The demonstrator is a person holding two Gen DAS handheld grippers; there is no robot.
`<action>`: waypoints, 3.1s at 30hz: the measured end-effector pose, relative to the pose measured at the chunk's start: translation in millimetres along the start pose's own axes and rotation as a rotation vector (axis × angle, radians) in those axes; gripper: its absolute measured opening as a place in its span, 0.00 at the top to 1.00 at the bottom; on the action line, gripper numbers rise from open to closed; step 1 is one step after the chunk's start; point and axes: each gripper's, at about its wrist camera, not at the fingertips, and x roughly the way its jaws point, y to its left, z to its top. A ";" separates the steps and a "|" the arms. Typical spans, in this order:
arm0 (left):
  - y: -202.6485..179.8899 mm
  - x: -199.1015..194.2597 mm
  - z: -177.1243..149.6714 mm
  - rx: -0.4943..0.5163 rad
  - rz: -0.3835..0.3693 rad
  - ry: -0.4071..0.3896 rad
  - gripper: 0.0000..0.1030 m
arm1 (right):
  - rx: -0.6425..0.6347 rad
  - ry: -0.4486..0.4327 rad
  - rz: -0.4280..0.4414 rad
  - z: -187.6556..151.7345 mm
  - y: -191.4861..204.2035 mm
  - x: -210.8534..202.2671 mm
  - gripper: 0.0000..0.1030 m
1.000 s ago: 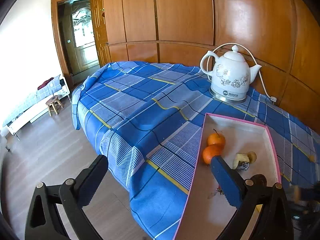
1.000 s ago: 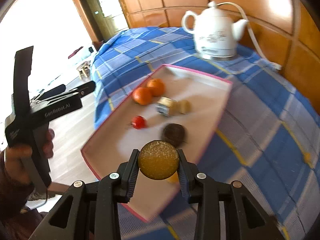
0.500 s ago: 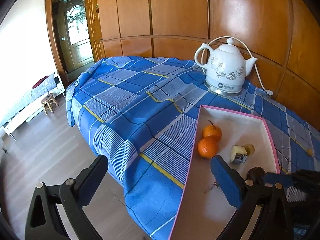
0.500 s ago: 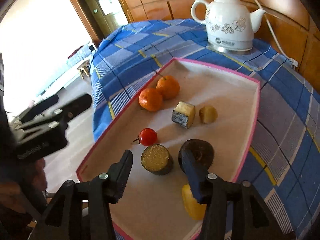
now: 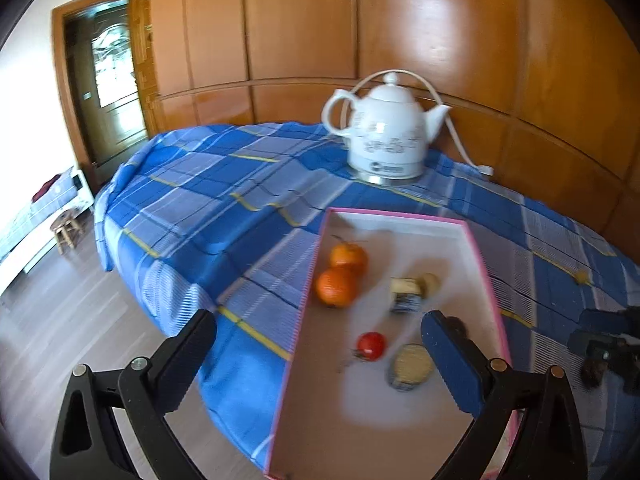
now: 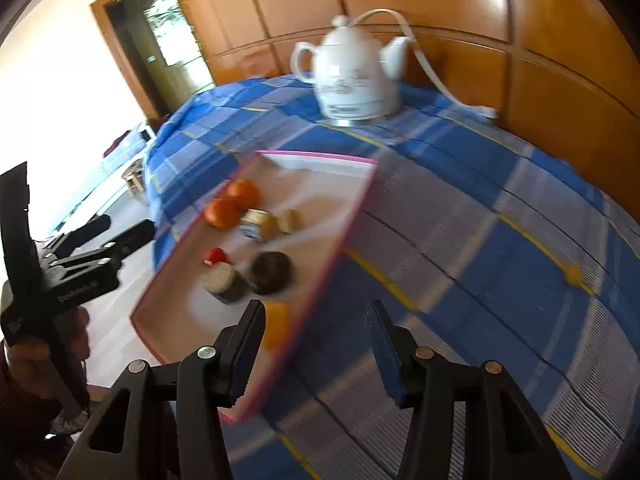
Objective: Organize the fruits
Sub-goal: 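Open the right tool to release the tan disc in the tray, then grasp the dark brown fruit on the cloth with the left tool, then grasp the small tan ball with the right tool while the left tool holds the brown fruit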
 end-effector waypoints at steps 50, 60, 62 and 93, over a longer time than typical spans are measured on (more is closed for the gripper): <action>-298.8 -0.6 -66.5 0.703 -0.557 0.159 0.16 | 0.615 -0.139 -0.404 -84.5 -241.0 -130.9 0.49; -296.1 35.2 -77.0 0.558 -0.585 0.214 0.50 | 0.605 -0.116 -0.401 -83.2 -241.4 -126.6 0.49; -291.9 36.0 -74.4 0.541 -0.594 0.230 0.50 | 0.602 -0.109 -0.402 -83.1 -241.5 -124.9 0.49; -258.8 39.7 -90.8 0.487 -0.546 0.021 0.47 | 0.359 0.073 -0.288 5.8 -211.6 -5.9 0.56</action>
